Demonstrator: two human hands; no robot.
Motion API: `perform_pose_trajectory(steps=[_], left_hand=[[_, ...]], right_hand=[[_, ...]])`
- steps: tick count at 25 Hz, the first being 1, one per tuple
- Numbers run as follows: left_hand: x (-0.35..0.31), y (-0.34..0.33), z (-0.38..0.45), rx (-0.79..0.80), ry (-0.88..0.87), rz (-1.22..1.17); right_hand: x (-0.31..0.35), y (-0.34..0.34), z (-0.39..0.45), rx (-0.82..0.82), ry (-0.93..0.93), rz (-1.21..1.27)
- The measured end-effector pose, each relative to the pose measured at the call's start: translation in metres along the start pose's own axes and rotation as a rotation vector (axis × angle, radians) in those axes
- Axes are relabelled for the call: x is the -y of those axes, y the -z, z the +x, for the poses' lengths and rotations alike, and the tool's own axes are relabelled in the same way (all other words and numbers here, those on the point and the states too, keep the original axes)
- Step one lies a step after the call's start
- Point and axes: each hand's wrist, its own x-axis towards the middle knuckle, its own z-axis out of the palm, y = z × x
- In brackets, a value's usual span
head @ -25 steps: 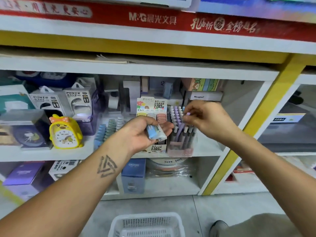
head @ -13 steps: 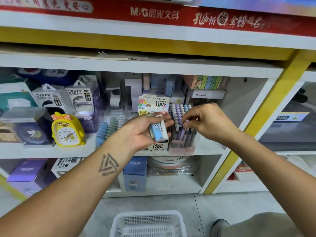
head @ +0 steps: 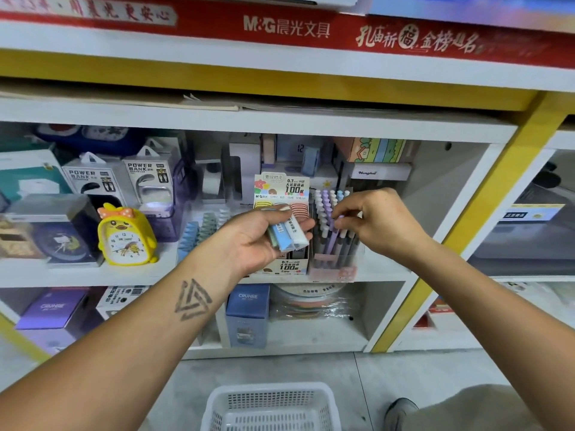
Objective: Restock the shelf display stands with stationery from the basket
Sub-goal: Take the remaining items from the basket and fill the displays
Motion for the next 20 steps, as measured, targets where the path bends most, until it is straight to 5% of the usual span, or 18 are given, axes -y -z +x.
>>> perform_pose_trajectory(steps=[13,16,18,20], left_hand=[[-0.005,0.008,-0.005,-0.085,-0.046,0.031],[-0.013,0.017,-0.012,-0.106,-0.091,0.03],[-0.019,0.024,-0.019,-0.12,-0.123,0.046],[-0.028,0.033,-0.027,-0.147,-0.164,0.1]], right_hand=[[0.006,-0.01,0.002,0.104,0.048,-0.29],[0.031,-0.007,0.011,0.027,-0.078,0.156],[0.055,-0.012,0.019,0.142,-0.22,0.479],[0.074,-0.022,0.028,0.32,-0.236,0.547]])
